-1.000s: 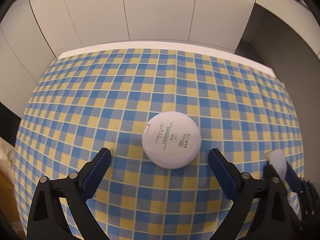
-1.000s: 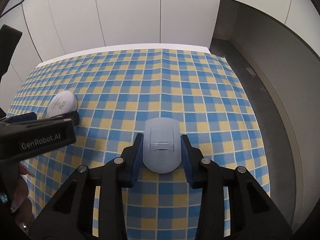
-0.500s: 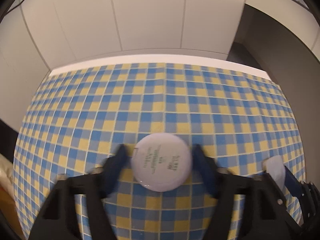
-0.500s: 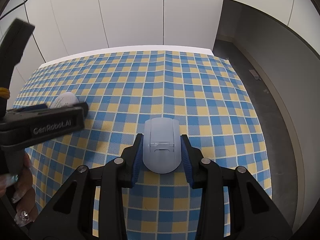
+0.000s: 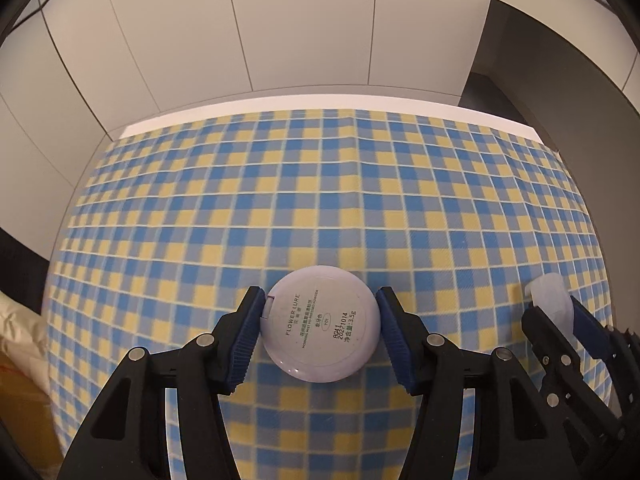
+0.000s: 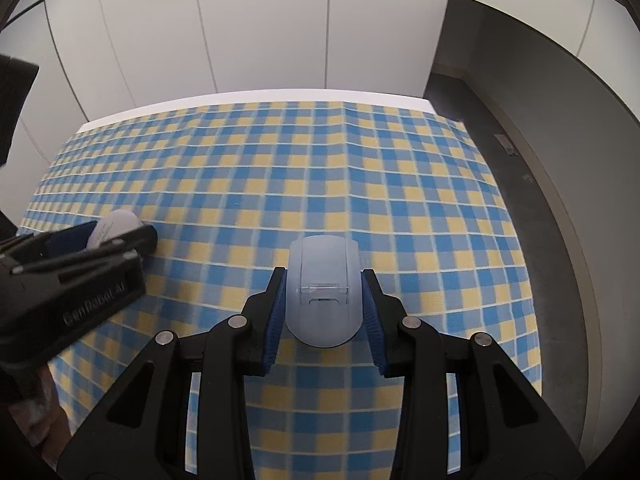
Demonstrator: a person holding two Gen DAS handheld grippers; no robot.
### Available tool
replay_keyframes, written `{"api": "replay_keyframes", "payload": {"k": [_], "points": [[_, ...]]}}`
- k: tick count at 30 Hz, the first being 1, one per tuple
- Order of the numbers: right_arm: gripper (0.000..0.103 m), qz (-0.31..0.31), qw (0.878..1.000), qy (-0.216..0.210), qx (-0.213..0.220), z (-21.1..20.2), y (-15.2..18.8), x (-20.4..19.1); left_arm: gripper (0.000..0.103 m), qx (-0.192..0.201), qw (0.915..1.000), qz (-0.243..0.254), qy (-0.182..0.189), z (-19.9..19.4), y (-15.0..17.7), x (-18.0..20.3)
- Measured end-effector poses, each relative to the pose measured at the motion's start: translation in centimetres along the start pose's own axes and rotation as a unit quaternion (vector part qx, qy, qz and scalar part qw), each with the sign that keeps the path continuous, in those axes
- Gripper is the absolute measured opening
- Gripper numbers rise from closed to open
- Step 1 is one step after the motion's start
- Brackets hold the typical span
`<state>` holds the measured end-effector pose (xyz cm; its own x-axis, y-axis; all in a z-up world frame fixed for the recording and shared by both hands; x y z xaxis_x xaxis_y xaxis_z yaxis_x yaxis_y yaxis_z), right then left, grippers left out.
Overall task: Organize objects
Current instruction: 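Lift the white jar with the left tool while the right tool lifts the clear container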
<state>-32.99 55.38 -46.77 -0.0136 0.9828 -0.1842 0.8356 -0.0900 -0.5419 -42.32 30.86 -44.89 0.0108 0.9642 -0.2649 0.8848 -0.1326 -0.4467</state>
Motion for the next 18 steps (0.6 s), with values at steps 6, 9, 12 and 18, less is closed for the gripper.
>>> {"api": "replay_keyframes", "payload": {"k": [6, 9, 12, 18], "points": [[0.037, -0.023, 1.000, 0.000, -0.014, -0.4, -0.6, -3.7, 0.057, 0.002, 1.0000, -0.008, -0.006, -3.2, 0.3, -2.3], [0.037, -0.023, 1.000, 0.000, -0.018, -1.6, -1.0, -5.1, 0.057, 0.003, 0.9999, -0.013, -0.008, -4.6, -0.2, -3.9], [0.037, -0.019, 1.000, 0.004, -0.019, -3.6, -1.8, -6.9, 0.057, 0.006, 0.9998, -0.015, -0.012, -6.5, -0.7, -5.2], [0.037, -0.015, 1.000, 0.008, -0.006, -7.3, -6.1, -8.8, 0.057, 0.018, 0.9996, -0.014, -0.018, -10.9, -2.5, -7.3]]}}
Point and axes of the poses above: each gripper's, at about its wrist camera, not at the fingertips, and z roughly the way its jaws point, x to its right, y to its underside, the point moved 9 cm from there along z, roughly the way its jaws point, and after that the axes turned 15 degrees about -y, right-handed, at the moved point
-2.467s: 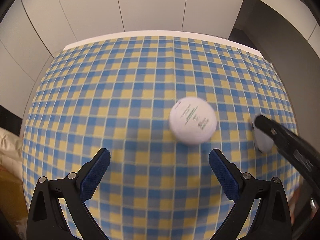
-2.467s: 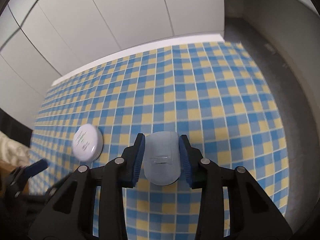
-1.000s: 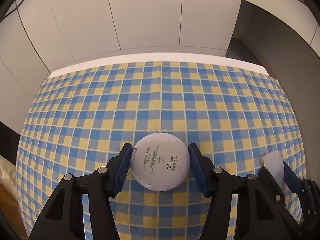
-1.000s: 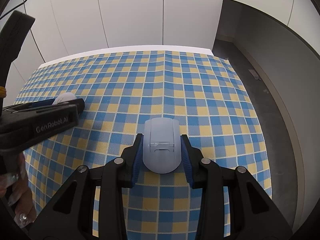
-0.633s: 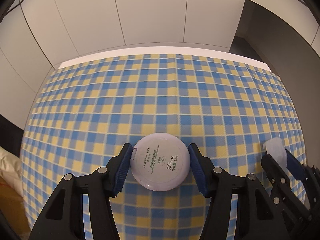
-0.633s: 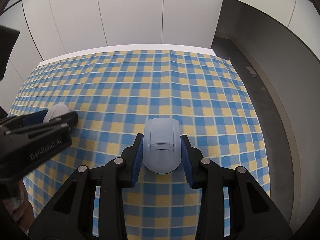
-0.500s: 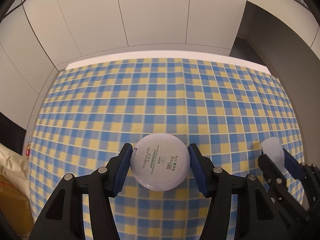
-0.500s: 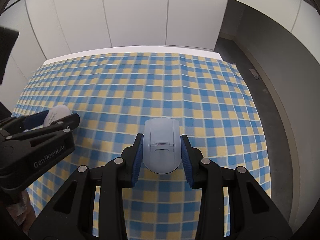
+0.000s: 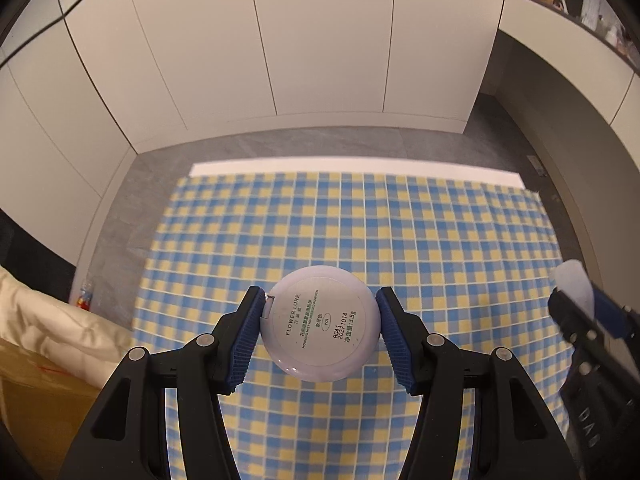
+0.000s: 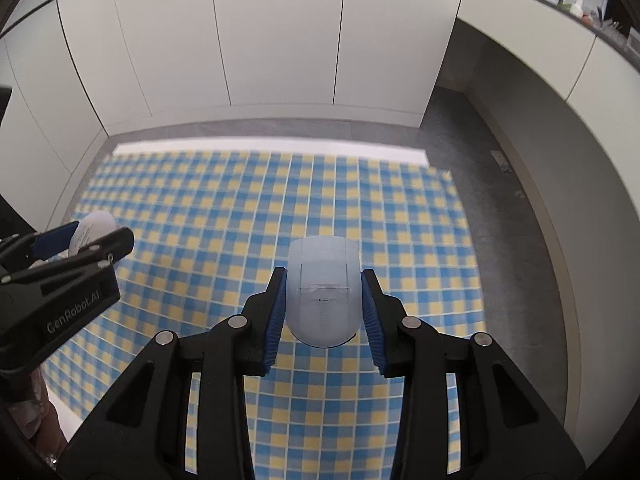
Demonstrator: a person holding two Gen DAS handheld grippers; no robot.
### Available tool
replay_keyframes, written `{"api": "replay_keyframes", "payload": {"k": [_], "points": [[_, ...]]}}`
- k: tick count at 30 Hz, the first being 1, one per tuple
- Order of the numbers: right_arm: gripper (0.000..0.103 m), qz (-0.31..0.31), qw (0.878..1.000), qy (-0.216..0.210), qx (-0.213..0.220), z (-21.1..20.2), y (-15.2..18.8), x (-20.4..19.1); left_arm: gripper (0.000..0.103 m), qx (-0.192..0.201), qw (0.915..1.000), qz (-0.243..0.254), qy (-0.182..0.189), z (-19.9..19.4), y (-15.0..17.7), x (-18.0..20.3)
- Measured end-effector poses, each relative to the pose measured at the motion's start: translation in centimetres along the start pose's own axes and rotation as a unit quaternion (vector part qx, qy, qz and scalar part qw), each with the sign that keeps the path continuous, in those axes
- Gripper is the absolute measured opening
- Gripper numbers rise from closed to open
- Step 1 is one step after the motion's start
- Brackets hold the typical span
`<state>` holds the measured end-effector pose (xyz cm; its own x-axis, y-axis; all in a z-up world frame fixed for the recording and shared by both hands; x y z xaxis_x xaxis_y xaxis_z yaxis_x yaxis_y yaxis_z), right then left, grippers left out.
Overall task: Organize objects
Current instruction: 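Lift the white jar with the left tool while the right tool lifts the clear container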
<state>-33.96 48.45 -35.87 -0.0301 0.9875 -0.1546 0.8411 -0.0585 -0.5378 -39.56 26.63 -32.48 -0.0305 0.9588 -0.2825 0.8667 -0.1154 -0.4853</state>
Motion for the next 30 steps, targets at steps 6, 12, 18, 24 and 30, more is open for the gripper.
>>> {"api": "replay_keyframes", "payload": {"k": [6, 12, 18, 24, 30], "points": [[0.037, -0.014, 1.000, 0.005, 0.025, -5.5, -4.4, -3.0, 0.057, 0.030, 0.9995, -0.006, -0.007, -5.4, -3.3, -2.6], [0.037, -0.038, 0.998, 0.006, 0.059, -11.5, -9.2, -5.7, 0.057, 0.050, 0.9984, -0.026, -0.001, -11.1, -6.5, -5.1], [0.037, -0.050, 0.996, 0.023, 0.073, -17.4, -12.3, -9.0, 0.057, 0.106, 0.9940, -0.018, -0.021, -17.7, -9.1, -7.4], [0.037, -0.042, 0.996, 0.032, 0.078, -22.5, -14.4, -11.1, 0.057, 0.092, 0.9945, -0.050, -0.005, -22.5, -10.2, -9.6], [0.037, -0.059, 0.994, 0.031, 0.092, -28.8, -12.9, -12.0, 0.057, 0.100, 0.9930, -0.062, -0.008, -25.5, -10.3, -11.7]]}}
Point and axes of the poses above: each gripper's, at about its wrist camera, not at the fingertips, and z roughly the way its jaws point, x to its right, y to its underside, the point moved 9 cm from there along z, roughly the way its jaws point, and after that the axes turned 15 degrees about -y, right-handed, at the moved point
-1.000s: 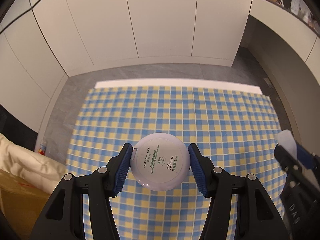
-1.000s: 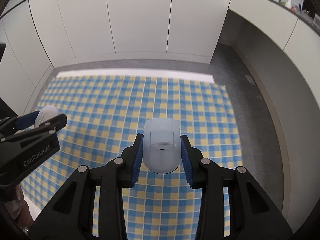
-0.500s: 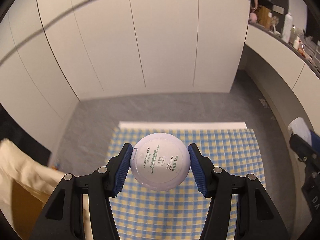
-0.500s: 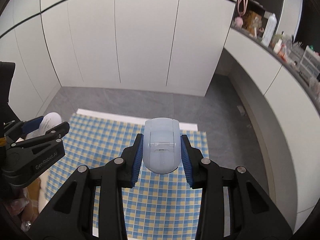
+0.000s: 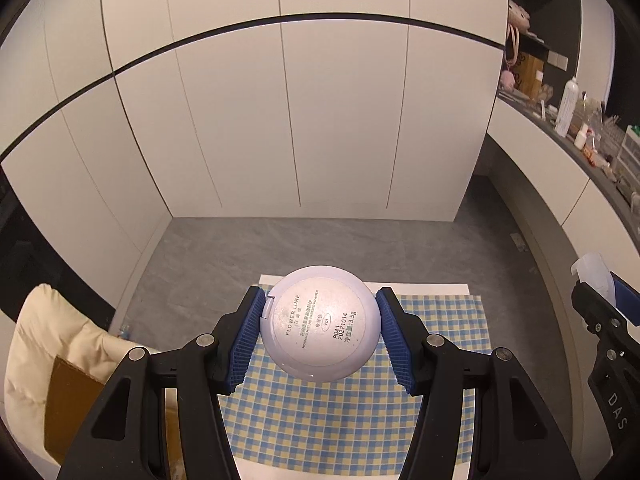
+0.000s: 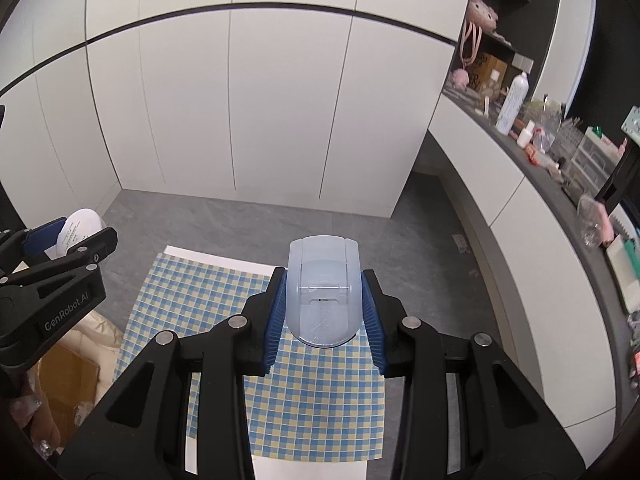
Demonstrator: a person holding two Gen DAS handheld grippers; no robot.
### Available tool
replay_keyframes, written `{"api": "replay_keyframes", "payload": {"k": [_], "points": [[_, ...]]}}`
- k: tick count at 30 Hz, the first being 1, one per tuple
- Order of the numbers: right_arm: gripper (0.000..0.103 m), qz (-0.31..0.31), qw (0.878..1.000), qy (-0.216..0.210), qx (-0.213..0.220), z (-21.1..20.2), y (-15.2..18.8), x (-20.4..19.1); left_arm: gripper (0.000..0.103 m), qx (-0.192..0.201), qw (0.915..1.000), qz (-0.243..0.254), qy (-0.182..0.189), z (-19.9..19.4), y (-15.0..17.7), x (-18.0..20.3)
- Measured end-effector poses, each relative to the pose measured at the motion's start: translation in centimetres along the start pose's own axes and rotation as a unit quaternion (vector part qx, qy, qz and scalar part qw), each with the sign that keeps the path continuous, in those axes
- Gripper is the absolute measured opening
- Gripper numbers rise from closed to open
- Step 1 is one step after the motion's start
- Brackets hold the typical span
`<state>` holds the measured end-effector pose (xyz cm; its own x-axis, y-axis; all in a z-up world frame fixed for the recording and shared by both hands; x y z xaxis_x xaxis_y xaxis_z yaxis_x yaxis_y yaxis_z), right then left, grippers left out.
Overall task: Organize objects
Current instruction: 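Lift the white jar with the left tool while the right tool lifts the clear container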
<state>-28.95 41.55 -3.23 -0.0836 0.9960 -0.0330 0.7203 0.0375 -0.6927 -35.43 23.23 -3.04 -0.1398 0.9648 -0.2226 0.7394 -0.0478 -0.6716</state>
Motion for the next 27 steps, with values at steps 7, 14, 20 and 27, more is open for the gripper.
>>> {"api": "replay_keyframes", "payload": {"k": [7, 14, 20, 27], "points": [[0.037, -0.009, 1.000, -0.002, 0.006, -3.0, -0.4, -0.3, 0.057, -0.019, 0.9997, -0.012, 0.008, 0.0, 1.2, -2.2], [0.037, -0.012, 1.000, -0.006, 0.001, -3.1, -0.8, 0.4, 0.057, -0.034, 0.9993, -0.014, 0.004, 0.5, 2.2, -2.9], [0.037, -0.009, 1.000, -0.010, 0.002, -3.5, -0.9, 0.9, 0.057, -0.021, 0.9998, -0.004, -0.003, -0.7, 2.5, -3.4], [0.037, -0.017, 1.000, -0.011, 0.005, -5.0, 0.4, 0.1, 0.057, -0.008, 0.9999, -0.002, -0.009, -2.9, 3.9, -4.3]]}}
Point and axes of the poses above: each gripper's, at about its wrist camera, not at the fingertips, and z roughly the way its jaws point, x to its right, y to its underside, the point moved 9 cm from there along z, roughly the way its jaws point, and after that the axes turned 15 degrees about -y, right-handed, at the moved point
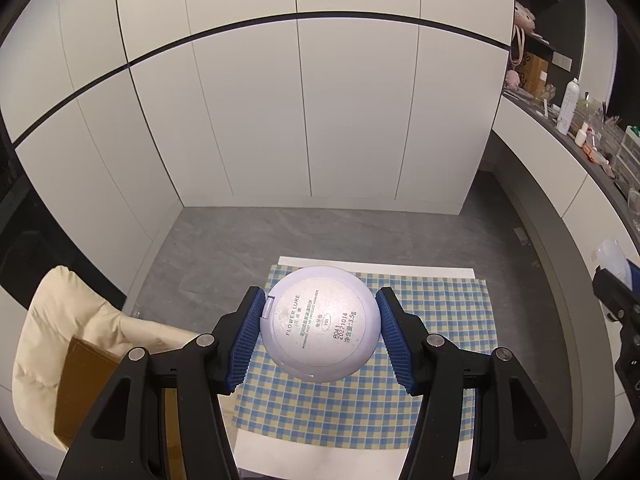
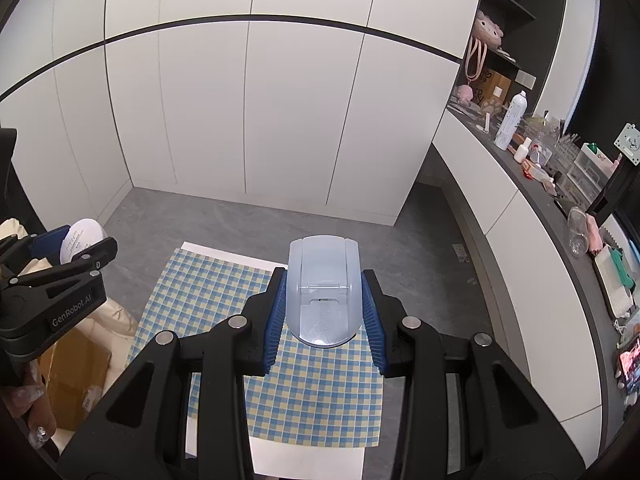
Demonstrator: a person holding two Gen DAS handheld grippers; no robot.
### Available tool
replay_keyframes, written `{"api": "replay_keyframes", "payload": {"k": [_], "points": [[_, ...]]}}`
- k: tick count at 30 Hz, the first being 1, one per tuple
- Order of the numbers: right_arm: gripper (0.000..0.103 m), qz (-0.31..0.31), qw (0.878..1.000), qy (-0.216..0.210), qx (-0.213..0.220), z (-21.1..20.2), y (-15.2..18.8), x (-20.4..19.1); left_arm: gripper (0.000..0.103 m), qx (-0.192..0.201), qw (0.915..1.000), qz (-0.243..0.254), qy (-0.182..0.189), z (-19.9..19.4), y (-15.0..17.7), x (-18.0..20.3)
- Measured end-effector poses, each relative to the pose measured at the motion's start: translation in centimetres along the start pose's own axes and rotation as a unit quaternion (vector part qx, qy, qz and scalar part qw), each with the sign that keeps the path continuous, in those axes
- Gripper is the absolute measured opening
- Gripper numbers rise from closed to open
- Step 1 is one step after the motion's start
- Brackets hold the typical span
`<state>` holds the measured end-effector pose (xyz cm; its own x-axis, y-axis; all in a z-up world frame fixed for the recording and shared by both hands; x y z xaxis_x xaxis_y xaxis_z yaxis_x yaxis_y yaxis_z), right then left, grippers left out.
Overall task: Organize objects
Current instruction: 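Lift the white jar with the left tool while the right tool lifts the clear container, then carry the white jar and clear container with both tools toward the cardboard box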
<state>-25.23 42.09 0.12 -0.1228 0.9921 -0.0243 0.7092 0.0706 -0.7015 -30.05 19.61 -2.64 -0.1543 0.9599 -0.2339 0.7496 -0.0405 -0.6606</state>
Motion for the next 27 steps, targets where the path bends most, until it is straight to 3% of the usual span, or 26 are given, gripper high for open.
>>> {"api": "replay_keyframes", "payload": {"k": [10, 16, 27], "points": [[0.037, 0.027, 0.999, -0.027, 0.000, -2.5, 5.1, -0.5, 0.057, 0.018, 0.9998, 0.010, 0.001, -3.9, 4.9, -1.5], [0.037, 0.041, 0.999, -0.034, 0.000, -4.4, 9.8, -1.0, 0.058, 0.040, 0.9989, 0.022, -0.009, -6.5, 9.1, -2.5], [0.037, 0.065, 0.996, -0.055, -0.025, -7.9, 19.8, -2.6, 0.057, 0.024, 0.9991, 0.027, 0.024, -10.0, 17.4, -4.1]]}}
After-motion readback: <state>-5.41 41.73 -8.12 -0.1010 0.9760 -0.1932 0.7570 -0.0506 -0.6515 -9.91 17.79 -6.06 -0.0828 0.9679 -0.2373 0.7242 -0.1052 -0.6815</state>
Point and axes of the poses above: each gripper's, at about its wrist camera, not at the fingertips, and z roughly the way its jaws point, x to its right, y to its underside, the point moved 9 cm from there along z, roughly the way its jaws point, and after that the axes turned 15 degrees about -y, right-handed, at the moved point
